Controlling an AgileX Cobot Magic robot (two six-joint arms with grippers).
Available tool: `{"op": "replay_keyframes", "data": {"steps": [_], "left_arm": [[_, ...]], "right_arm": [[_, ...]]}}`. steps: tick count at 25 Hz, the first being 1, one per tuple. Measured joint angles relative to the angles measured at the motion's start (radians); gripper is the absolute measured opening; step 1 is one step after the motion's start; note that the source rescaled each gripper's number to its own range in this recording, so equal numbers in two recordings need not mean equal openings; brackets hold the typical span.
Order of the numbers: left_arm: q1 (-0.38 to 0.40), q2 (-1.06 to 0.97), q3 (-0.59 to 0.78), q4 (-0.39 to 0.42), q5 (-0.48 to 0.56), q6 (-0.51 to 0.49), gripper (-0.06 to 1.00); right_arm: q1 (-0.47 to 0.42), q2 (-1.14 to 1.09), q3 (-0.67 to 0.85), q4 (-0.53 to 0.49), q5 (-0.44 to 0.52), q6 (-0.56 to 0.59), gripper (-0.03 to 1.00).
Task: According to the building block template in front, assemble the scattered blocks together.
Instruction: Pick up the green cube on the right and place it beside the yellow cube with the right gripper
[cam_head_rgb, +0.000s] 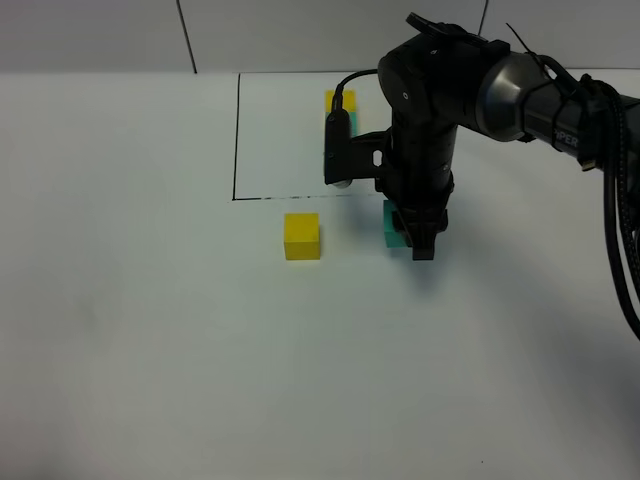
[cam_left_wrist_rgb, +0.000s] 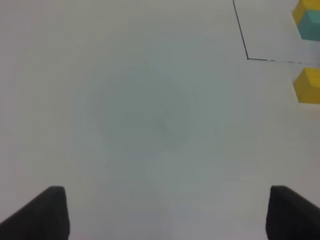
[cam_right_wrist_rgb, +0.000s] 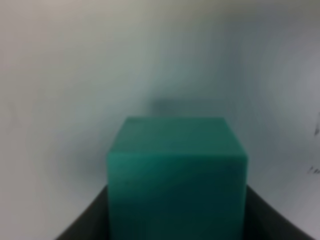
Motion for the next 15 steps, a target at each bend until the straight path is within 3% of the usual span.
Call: {"op": "replay_keyframes", "data": {"steps": [8,15], "left_arm": [[0.0,0.0,0.0,0.0,0.0,0.0,0.74],[0.0,0.0,0.0,0.0,0.0,0.0,0.74]], "right_arm": [[0.025,0.143,-0.202,0.055,0.082,-0.025,0.01],[0.026,0.204,-0.243,0.09,0.073,-0.028,0.01]]}}
